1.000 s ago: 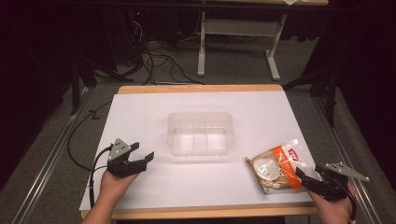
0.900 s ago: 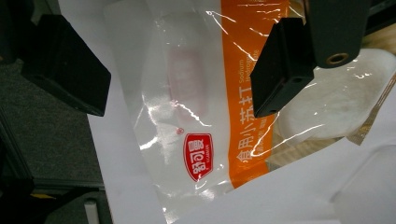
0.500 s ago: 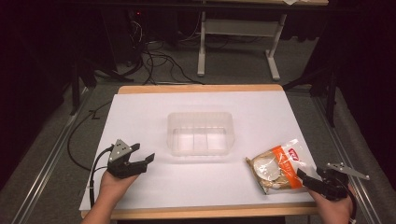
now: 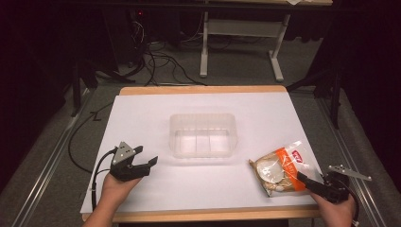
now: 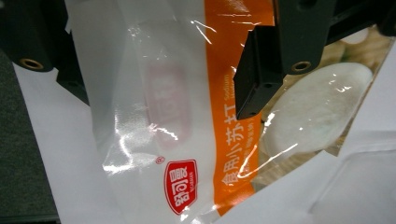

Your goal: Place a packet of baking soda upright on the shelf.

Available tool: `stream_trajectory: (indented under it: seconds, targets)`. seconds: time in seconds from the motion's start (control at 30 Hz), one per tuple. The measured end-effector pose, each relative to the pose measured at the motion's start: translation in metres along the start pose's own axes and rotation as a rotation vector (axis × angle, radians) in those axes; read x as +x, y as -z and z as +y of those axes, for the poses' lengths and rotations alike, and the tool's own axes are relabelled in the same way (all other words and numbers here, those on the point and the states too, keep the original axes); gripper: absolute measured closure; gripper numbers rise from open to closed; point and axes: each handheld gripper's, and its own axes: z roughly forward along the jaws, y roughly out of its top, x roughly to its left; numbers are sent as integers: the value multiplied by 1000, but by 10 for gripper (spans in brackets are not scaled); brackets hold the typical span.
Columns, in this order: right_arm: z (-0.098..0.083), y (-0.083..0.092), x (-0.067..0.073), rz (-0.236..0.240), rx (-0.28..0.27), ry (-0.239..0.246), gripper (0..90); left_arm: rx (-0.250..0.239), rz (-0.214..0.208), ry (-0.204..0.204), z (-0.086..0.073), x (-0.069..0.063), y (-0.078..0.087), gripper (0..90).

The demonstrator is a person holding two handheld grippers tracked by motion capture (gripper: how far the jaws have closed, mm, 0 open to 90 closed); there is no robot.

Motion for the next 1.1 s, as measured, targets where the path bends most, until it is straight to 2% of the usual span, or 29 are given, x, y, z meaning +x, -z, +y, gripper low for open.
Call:
stream_trajectory:
  seconds: [0.1,0.17,0.23,0.37,0.47,0.53,0.67,0.8,0.9,1.1]
  targets:
    - [2,4,3,13,-42,22,425,4,0,-6,0,-1,0,288]
    - [3,9,4,42,-80,14,484,7,0,-8,0,-1,-1,288]
    - [4,12,6,69,-116,26,518,11,0,-11,-1,-2,-1,288]
    - [8,14,16,102,-147,98,577,19,3,-20,-1,-3,-2,288]
    - [10,13,26,104,-149,151,599,21,3,-20,-2,-4,-2,288]
    - [11,13,31,91,-151,176,650,25,6,-23,-3,-3,-1,288]
    - [15,12,33,87,-160,178,802,25,14,-20,-4,-2,1,288]
    - [19,11,36,110,-175,181,857,26,28,-21,-7,-1,7,288]
    - [23,10,42,122,-189,211,900,24,36,-14,-9,0,11,288]
    - [35,17,56,182,-252,221,900,24,50,-7,-12,3,17,288]
